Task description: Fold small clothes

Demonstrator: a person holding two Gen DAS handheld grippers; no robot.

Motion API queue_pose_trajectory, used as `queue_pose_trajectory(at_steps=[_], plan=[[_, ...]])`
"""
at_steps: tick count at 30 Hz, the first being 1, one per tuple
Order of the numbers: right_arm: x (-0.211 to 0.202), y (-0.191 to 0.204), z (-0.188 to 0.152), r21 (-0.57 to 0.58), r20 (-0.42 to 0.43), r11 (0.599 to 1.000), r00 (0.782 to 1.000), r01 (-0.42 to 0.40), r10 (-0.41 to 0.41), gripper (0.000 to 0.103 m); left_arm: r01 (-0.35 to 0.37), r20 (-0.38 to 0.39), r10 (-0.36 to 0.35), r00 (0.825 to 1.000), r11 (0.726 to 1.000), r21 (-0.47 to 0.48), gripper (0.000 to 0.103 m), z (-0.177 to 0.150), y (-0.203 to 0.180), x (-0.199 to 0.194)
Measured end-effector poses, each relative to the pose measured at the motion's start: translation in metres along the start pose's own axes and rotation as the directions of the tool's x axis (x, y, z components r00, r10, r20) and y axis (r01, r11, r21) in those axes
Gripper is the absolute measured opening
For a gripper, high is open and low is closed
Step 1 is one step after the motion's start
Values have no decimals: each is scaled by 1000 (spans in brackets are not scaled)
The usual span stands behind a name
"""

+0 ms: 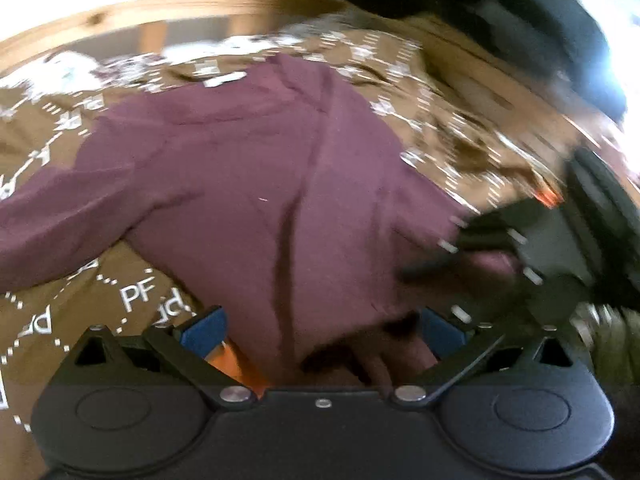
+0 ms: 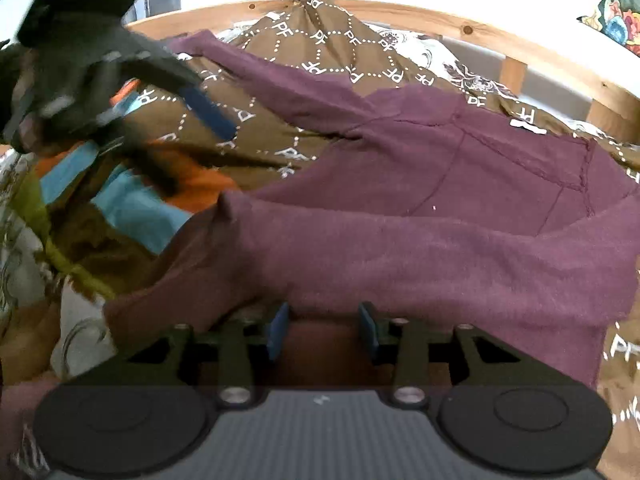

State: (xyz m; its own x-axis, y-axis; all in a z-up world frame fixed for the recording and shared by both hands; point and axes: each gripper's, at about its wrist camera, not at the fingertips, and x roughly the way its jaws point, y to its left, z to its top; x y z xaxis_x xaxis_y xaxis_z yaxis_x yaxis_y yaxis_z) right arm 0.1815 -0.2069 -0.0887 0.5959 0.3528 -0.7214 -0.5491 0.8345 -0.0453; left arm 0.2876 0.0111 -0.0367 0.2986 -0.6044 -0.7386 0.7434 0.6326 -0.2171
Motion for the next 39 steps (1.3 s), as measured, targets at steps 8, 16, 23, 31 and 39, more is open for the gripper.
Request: queue_pose_trajectory(at_steps=[8, 16, 23, 31, 39], plan=[[-42, -70, 4, 134, 92, 974, 977, 182, -195, 80, -38, -87, 23, 996, 984, -172, 102, 1, 6, 53], [-6, -211, 15, 403, 67, 826, 887, 395, -457, 77, 51, -185, -66, 981, 995, -89, 102, -17, 18, 53], [26, -265, 6, 501, 40, 795, 908, 342, -416, 34, 84, 13, -83, 996, 989, -120, 102, 6, 35, 31], [-5, -285, 14, 553, 87, 741, 858, 381, -506, 6, -76, -77, 81, 994, 995, 58, 102, -4, -1, 85], [-10, -260, -4, 512, 81, 748, 843, 422, -531, 45, -50, -51, 48, 998, 998, -39, 102, -15, 5, 67]])
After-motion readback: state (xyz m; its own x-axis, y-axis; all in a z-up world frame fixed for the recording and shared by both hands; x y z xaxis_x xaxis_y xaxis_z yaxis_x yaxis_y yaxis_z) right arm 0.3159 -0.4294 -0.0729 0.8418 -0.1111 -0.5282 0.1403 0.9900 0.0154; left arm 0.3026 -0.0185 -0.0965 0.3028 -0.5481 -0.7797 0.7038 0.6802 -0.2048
